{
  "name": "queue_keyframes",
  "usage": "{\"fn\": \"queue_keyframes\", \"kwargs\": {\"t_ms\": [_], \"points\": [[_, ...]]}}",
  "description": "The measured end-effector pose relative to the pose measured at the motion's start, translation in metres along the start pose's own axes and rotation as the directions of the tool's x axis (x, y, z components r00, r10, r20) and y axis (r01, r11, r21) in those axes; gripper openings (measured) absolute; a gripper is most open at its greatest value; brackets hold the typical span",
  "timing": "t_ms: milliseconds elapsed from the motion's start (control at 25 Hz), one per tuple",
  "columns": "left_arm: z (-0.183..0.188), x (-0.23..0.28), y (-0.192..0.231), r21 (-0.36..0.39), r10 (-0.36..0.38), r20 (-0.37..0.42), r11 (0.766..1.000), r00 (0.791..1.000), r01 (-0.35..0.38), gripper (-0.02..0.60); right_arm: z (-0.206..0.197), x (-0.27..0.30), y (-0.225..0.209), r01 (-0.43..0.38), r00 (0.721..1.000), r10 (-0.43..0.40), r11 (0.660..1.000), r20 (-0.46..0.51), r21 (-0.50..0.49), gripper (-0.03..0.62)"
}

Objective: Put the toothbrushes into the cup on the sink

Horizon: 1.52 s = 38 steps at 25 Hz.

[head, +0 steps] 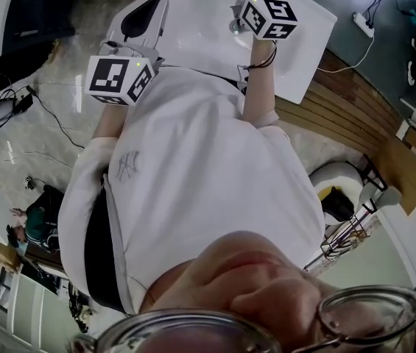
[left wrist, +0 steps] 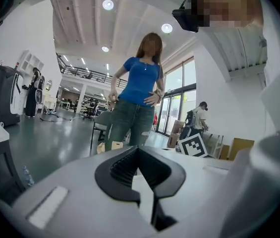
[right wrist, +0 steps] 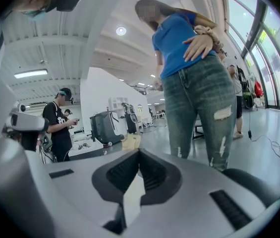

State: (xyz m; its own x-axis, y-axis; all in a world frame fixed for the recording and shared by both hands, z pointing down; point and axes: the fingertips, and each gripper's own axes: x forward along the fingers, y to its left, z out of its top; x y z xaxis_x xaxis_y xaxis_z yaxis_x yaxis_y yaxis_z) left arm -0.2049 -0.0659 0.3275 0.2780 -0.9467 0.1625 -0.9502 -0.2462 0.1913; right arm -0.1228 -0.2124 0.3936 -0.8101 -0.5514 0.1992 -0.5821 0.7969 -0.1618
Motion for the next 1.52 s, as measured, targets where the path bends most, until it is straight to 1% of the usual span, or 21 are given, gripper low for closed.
{"fn": "queue_keyframes", "kwargs": {"t_ms": [160, 320, 440, 680, 880, 1000, 1120, 1200, 1320, 1520], "points": [[-0.001, 0.0, -0.022, 0.007, -0.022, 0.001, 1.0, 1.0, 0.022, 0.008, 0.019, -0.036, -0.003, 0.01, 0.999, -0.009, 1.0, 0.04, -0.014, 0.009], [-0.002, 0.0, -0.04, 0.011, -0.044, 0.008, 0.999, 0.999, 0.043, 0.008, 0.035, -0.069, -0.007, 0.035, 0.998, -0.033, 0.999, 0.051, -0.04, 0.009], [-0.003, -0.002, -0.054, 0.008, -0.052, 0.015, 0.999, 0.999, 0.052, 0.008, 0.038, -0.098, -0.013, 0.053, 0.997, -0.052, 0.999, 0.057, -0.013, 0.009], [0.0, -0.005, -0.11, 0.01, -0.066, 0.04, 0.998, 0.997, 0.066, 0.008, 0.055, -0.182, -0.031, 0.103, 0.992, -0.102, 0.995, 0.08, -0.006, 0.009], [-0.005, -0.014, -0.155, 0.013, -0.072, 0.051, 0.997, 0.996, 0.072, 0.008, 0.055, -0.257, -0.048, 0.165, 0.983, -0.163, 0.986, 0.085, -0.012, 0.009], [-0.007, -0.02, -0.174, 0.019, -0.071, 0.066, 0.997, 0.995, 0.069, 0.008, 0.052, -0.294, -0.055, 0.191, 0.978, -0.189, 0.981, 0.088, -0.022, 0.009], [-0.009, -0.023, -0.192, 0.026, -0.068, 0.082, 0.997, 0.994, 0.066, 0.008, 0.055, -0.326, -0.056, 0.22, 0.97, -0.218, 0.976, 0.106, -0.004, 0.008], [-0.007, -0.024, -0.208, 0.031, -0.069, 0.093, 0.997, 0.993, 0.066, 0.008, 0.063, -0.348, -0.055, 0.228, 0.965, -0.225, 0.974, 0.138, -0.007, 0.008], [-0.005, -0.028, -0.226, 0.04, -0.061, 0.111, 0.998, 0.992, 0.057, 0.008, 0.063, -0.379, -0.056, 0.242, 0.957, -0.24, 0.97, 0.162, 0.004, 0.008], [-0.005, -0.036, -0.234, 0.04, -0.029, 0.127, 0.999, 0.991, 0.024, 0.008, 0.049, -0.412, -0.045, 0.24, 0.957, -0.241, 0.97, 0.16, 0.029, 0.008]]}}
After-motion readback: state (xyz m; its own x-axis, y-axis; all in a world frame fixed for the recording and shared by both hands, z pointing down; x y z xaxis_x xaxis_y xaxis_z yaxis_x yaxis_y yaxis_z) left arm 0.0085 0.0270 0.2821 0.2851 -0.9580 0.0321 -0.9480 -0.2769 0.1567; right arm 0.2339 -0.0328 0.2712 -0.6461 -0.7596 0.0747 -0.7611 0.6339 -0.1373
